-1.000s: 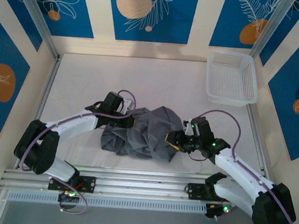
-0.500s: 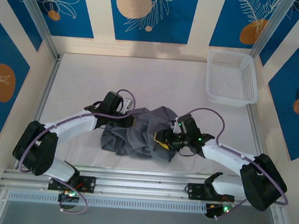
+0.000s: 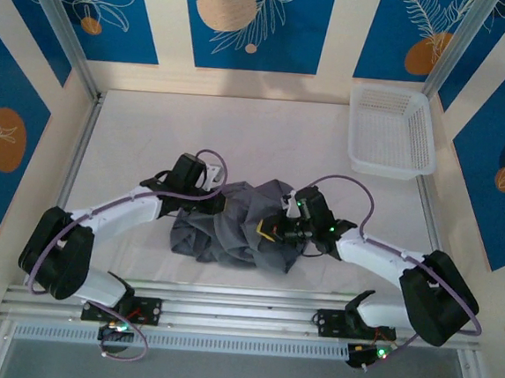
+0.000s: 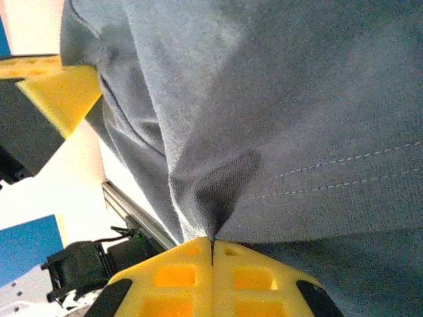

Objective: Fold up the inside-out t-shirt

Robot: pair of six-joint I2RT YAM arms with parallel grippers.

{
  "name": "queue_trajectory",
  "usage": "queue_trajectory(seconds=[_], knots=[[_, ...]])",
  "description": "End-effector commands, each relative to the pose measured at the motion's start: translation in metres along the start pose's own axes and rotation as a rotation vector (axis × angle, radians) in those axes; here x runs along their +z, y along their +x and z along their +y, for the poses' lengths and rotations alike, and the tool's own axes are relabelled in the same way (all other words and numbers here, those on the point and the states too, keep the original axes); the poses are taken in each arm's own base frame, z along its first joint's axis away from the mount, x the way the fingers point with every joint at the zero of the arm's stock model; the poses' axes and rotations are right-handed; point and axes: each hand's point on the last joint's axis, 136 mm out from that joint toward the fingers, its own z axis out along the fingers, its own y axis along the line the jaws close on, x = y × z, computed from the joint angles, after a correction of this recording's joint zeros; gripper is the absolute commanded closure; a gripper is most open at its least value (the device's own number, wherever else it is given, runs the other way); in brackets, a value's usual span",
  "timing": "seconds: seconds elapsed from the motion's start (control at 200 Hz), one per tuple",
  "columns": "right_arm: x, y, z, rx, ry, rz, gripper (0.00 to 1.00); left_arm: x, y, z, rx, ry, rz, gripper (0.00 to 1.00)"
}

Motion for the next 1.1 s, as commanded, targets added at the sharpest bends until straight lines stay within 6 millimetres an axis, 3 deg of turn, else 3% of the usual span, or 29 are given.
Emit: queue_trajectory(seconds=[0.0, 0.17, 0.265, 0.42, 0.795, 0.875, 1.005, 1.095], knots=[[-0.03, -0.016, 0.031, -0.1, -0.039, -0.1, 1.0, -0.011, -0.001, 0.018, -0.027, -0.053, -0.021, 0.9], [-0.133, -0.062, 0.045, -0.168, -0.032, -0.456, 1.0, -0.038, -0.015, 0.033, -0.075, -0.05, -0.084, 0.9], [-0.156, -0.067, 0.047, -0.172, -0.048, -0.482, 1.0, -0.048, -0.024, 0.025, -0.071, -0.004, -0.121, 0.9], [-0.142, -0.058, 0.042, -0.146, -0.091, -0.404, 1.0, -0.056, -0.034, 0.005, -0.066, 0.093, -0.171, 0.9], [-0.123, -0.039, 0.019, -0.138, -0.069, -0.331, 1.0, -0.069, -0.027, 0.01, -0.068, 0.06, -0.215, 0.75], [-0.102, -0.018, 0.014, -0.152, -0.085, -0.235, 1.0, -0.07, -0.027, 0.008, -0.066, 0.069, -0.224, 0.7], [-0.055, 0.048, 0.012, -0.269, -0.112, -0.027, 1.0, -0.068, -0.024, 0.012, -0.068, 0.054, -0.223, 0.67], [-0.037, 0.075, 0.001, -0.325, -0.04, 0.038, 0.97, -0.067, -0.024, 0.013, -0.073, 0.054, -0.225, 0.67]])
